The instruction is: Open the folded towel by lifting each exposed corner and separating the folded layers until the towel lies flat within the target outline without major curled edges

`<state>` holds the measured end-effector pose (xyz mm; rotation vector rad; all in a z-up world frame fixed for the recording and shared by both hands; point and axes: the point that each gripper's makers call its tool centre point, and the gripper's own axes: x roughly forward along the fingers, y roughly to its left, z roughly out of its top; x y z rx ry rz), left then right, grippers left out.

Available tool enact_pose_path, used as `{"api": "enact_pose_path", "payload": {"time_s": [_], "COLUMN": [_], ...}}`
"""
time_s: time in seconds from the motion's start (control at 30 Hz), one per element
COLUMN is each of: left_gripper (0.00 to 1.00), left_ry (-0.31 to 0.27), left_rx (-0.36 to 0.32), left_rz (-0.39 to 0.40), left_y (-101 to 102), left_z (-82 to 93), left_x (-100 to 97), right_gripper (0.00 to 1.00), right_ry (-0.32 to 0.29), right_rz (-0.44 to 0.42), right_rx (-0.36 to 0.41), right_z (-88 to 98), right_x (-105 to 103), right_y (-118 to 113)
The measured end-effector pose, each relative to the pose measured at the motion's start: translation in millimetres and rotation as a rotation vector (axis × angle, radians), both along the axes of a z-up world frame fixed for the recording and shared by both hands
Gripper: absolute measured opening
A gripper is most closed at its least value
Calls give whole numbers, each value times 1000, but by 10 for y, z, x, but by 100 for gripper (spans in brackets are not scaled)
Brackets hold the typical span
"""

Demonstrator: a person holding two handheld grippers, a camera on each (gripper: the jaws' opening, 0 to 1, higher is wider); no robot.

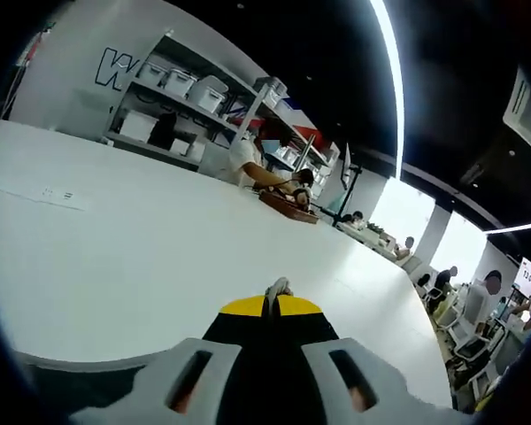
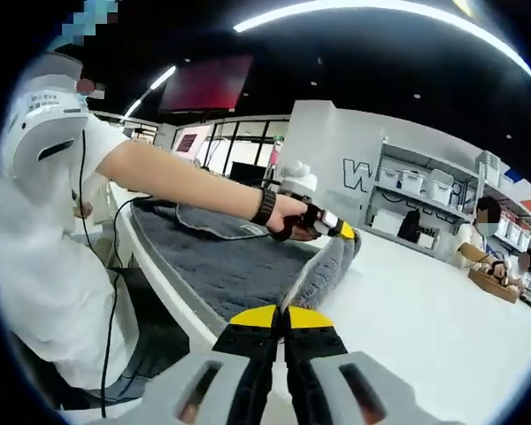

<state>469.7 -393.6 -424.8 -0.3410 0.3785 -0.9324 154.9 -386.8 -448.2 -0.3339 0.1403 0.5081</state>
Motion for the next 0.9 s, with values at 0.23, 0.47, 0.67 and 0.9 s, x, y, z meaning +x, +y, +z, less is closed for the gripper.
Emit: {"api": "enact_pose_path", "payload": {"time_s": [0.23,0.47,0.67,0.9], "left_gripper": [1,1,1,13], "left_ry": [29,40,111,225], "left_rx": [-4,14,-29,-190], "left_rz": [-11,-12,-27,-112], "left_y": [-77,-129,-176,-386], "left_z": [-75,-169,-229,-101], "left_x": [-75,-118,-179,-382], "right_gripper": [0,0,3,14], "right_ry": [31,37,34,20], "right_rz": [12,8,-25,-74], "right_rx": [-52,-68,-80,-113], "right_z": [-105,-135,-142,-126], "right_x": [-25,-37,-33,-16], "right_y": [-34,-77,-167,-284]}}
